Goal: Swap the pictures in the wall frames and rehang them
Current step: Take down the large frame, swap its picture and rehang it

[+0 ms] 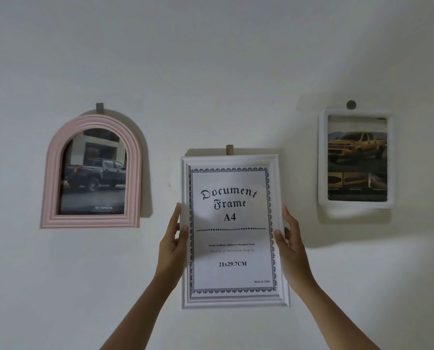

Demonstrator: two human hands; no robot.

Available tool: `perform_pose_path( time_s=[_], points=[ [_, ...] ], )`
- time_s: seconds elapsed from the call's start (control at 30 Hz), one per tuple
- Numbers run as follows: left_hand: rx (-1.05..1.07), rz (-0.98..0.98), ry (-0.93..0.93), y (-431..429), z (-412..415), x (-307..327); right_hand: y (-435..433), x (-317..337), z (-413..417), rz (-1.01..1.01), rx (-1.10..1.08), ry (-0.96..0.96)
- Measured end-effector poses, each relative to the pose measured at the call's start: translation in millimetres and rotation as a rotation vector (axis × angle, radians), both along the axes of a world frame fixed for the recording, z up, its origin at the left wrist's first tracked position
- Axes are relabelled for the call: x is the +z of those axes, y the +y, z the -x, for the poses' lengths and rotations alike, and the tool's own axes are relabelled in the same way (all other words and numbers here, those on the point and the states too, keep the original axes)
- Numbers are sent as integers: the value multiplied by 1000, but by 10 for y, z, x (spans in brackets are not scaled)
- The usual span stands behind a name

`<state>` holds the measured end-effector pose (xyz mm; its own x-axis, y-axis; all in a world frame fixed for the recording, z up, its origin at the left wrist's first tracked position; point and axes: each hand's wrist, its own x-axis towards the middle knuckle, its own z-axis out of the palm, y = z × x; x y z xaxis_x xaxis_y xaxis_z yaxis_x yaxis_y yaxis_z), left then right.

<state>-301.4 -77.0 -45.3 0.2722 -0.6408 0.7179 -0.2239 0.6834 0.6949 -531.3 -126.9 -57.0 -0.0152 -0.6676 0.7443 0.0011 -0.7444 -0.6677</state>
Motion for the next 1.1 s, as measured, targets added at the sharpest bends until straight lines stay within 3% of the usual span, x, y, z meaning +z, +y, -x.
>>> perform_pose_path(
  time_s=[0.33, 0.6, 1.1],
  points=[
    [216, -13, -175, -118, -49, -115, -71, -87, 55, 60, -188, 253],
    [263, 52, -188, -83, 28, -151, -100, -221, 105, 147, -356, 254],
    [282, 52, -179, -93, 25, -176, -67, -172, 68, 89, -367, 214]
  ],
)
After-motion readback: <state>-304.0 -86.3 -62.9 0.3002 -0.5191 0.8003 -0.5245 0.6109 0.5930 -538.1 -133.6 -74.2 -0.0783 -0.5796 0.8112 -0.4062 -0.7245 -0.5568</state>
